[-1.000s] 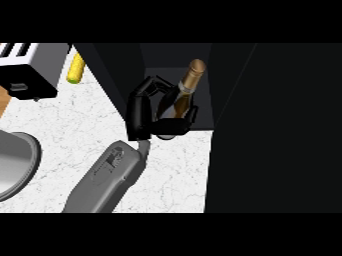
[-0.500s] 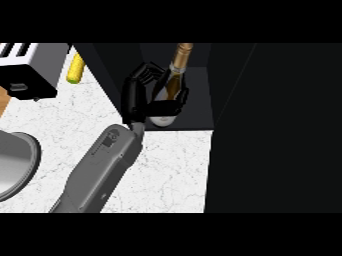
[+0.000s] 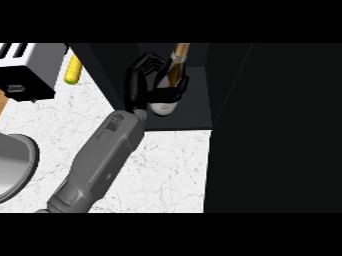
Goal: Pick up the wine, place it into the cabinet and close the cabinet
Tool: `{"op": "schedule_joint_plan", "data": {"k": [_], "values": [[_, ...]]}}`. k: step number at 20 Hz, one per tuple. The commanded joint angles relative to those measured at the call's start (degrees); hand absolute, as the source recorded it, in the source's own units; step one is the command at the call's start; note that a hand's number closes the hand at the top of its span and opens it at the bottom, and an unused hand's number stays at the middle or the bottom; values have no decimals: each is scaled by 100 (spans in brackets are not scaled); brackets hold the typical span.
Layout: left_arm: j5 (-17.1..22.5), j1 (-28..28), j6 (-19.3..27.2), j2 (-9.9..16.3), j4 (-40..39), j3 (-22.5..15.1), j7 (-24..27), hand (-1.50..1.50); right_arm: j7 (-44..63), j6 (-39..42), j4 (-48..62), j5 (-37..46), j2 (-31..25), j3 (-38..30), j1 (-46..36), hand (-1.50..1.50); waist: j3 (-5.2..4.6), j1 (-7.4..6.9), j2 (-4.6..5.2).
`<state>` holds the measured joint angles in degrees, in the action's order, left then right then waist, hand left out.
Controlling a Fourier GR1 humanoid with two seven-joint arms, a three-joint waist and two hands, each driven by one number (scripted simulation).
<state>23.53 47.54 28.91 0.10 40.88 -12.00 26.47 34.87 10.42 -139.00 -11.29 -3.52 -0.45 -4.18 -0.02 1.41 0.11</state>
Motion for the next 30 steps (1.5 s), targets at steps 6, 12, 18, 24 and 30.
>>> {"op": "schedule_joint_plan", "data": {"k": [6, 12, 18, 24, 30], "values": [[-64, 695, 179, -9, -1073, 279, 758, 150, 410, -133, -455, -590, -95, -218, -253, -150, 1, 12, 15], [-81, 1140, 107, 38, -1921, 743, 1243, 150, -203, 38, -347, -171, 213, 142, 329, -150, 2, 48, 34], [304, 1316, -49, -10, -2337, 991, 1429, 150, 190, 33, -567, -594, -34, -49, 90, -150, 1, 176, 58], [637, 1525, -376, -10, -2541, 1411, 1279, 150, 254, -24, -696, -455, 2, 155, 51, -150, -2, 190, 63], [748, 1683, -391, -10, -2850, 1458, 1421, 150, 290, -118, -522, -316, 31, 230, -187, -150, -3, 145, 66]]}}
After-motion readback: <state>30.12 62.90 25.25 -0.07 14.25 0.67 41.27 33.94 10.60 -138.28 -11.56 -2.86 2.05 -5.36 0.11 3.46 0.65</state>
